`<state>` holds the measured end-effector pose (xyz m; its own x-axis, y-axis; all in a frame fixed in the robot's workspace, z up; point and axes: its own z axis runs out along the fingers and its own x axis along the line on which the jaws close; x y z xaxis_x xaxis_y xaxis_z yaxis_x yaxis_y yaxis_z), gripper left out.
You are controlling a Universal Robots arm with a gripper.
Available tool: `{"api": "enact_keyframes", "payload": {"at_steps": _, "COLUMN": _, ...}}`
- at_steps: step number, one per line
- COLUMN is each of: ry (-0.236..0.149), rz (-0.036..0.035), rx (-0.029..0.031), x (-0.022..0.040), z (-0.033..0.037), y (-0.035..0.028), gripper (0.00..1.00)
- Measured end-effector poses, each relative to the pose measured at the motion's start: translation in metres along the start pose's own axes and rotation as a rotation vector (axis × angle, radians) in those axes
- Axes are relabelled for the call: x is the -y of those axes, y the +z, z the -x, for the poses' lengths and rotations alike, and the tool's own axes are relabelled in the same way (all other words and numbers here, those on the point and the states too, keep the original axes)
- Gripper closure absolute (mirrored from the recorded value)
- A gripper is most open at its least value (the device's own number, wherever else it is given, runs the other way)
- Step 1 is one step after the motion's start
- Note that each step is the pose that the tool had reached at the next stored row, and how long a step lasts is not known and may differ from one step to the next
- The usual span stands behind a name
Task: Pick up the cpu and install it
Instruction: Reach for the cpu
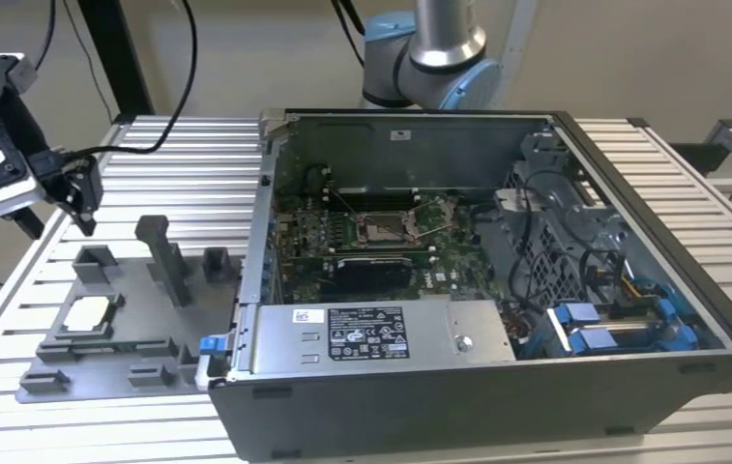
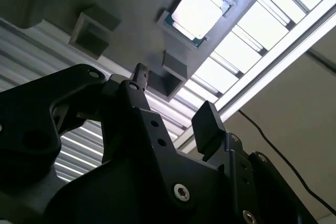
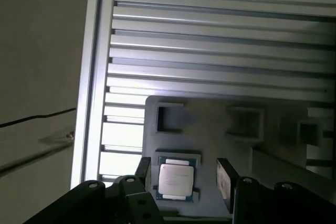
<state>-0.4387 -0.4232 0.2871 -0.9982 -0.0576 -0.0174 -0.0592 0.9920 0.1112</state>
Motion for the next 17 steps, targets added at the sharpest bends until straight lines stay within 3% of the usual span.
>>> {"api": "enact_keyframes", "payload": {"at_steps": 5, "ry": 0.000, "rz": 0.0088, "rx": 0.0010, "x": 0.0011, "z": 0.0008, "y": 0.0060, "gripper": 0.00}}
{"api": "enact_keyframes", "payload": {"at_steps": 11, "ry": 0.007, "rz": 0.0068, "rx": 0.0027, "x": 0.0019, "z": 0.0007, "y": 0.0123, "gripper": 0.00}}
{"api": "enact_keyframes", "payload": {"at_steps": 17, "ry": 0.070, "rz": 0.0055, "rx": 0.0140, "x": 0.0027, "z": 0.0006, "y": 0.0191, "gripper": 0.00}}
